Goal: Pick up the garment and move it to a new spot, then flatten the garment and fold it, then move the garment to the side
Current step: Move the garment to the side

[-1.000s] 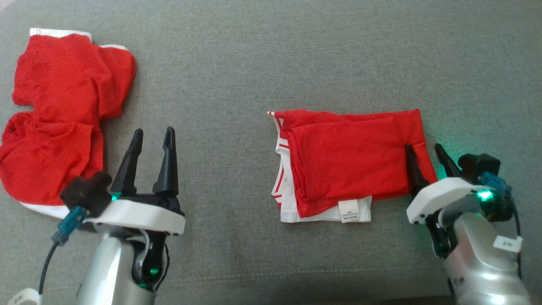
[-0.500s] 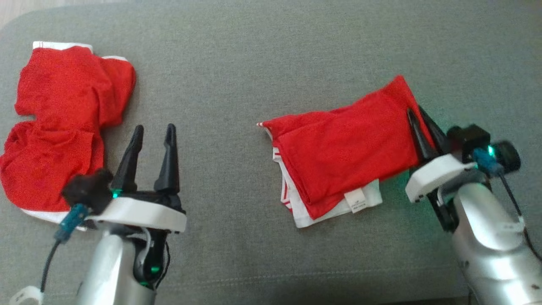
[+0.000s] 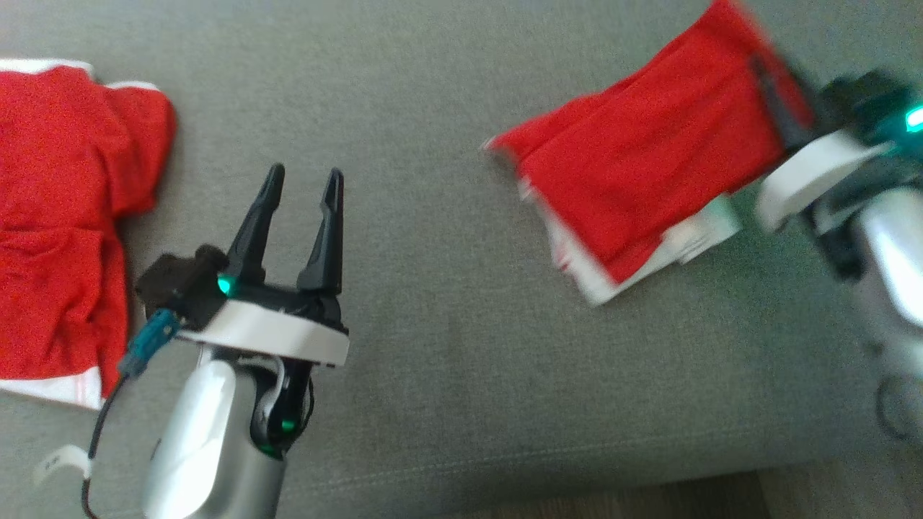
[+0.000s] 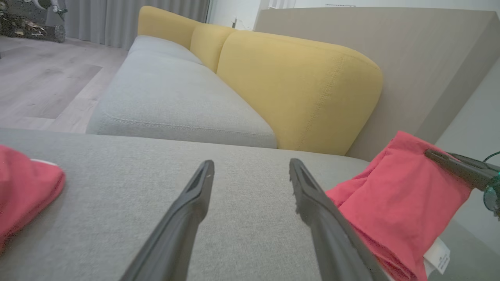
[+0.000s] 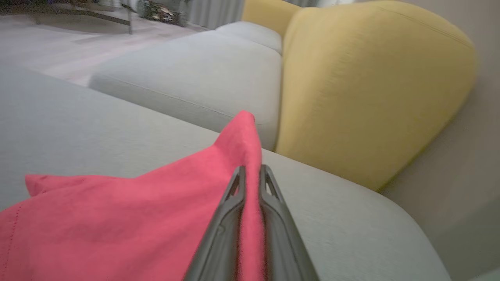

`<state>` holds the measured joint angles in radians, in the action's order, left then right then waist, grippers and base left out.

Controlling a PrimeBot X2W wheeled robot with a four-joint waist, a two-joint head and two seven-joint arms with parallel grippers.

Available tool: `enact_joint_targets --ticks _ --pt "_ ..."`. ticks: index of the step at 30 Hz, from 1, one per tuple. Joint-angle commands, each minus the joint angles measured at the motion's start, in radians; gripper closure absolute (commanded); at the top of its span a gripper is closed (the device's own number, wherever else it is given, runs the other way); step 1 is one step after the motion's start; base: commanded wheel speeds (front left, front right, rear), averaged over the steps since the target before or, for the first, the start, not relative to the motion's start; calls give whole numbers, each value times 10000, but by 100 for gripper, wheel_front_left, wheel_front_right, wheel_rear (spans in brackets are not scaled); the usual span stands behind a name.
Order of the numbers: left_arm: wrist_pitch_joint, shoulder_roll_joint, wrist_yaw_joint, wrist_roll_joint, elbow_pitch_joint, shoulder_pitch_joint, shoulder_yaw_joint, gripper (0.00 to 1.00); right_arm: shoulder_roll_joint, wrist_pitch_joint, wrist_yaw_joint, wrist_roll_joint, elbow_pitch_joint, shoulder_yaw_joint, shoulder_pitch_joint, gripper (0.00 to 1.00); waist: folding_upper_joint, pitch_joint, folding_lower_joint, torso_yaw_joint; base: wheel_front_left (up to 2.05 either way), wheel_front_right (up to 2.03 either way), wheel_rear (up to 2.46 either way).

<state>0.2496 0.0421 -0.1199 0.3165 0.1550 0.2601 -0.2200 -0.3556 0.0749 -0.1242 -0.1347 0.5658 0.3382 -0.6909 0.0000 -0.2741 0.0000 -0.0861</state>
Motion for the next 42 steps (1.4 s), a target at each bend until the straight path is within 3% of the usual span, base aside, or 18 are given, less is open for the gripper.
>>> enact_joint_targets --ticks 1,8,17,22,23,24,25,33,42 --pt "122 82 -29 -116 -386 427 228 0 -334 -49 -65 -211 -115 -201 -424 100 0 -425 0 -234 0 0 0" --pt "122 116 -78 -340 -396 699 289 0 -1026 -359 -65 -492 895 -1533 -1495 100 0 -1244 0 -488 0 0 0" --pt "122 152 -102 -350 -446 751 353 0 -1298 -188 -65 -284 1361 -3165 -1776 100 0 -1547 0 -449 0 0 0" --pt "122 215 -105 -298 -506 753 431 0 -1068 -312 -65 -101 1120 -3517 -1669 100 0 -1629 0 -445 0 0 0" --pt "122 225 -105 -295 -508 760 430 0 -1059 -324 -65 10 1100 -3610 -1666 95 0 -1650 0 -444 0 0 0" --pt "122 232 -105 -292 -506 772 426 0 -1026 -326 -65 94 1079 -3719 -1667 31 0 -1668 0 -442 0 0 0" --pt "122 237 -106 -288 -502 787 423 0 -978 -368 -65 159 1086 -3861 -1671 0 0 -1681 0 -438 0 0 0" --pt "122 228 -106 -182 -370 814 382 0 -563 -500 -65 377 798 -4414 -1629 0 0 -1503 0 -335 0 0 0" --pt "122 117 -107 195 -191 633 664 0 447 -221 -65 -45 -609 -3358 -1083 0 0 -439 0 79 0 0 0"
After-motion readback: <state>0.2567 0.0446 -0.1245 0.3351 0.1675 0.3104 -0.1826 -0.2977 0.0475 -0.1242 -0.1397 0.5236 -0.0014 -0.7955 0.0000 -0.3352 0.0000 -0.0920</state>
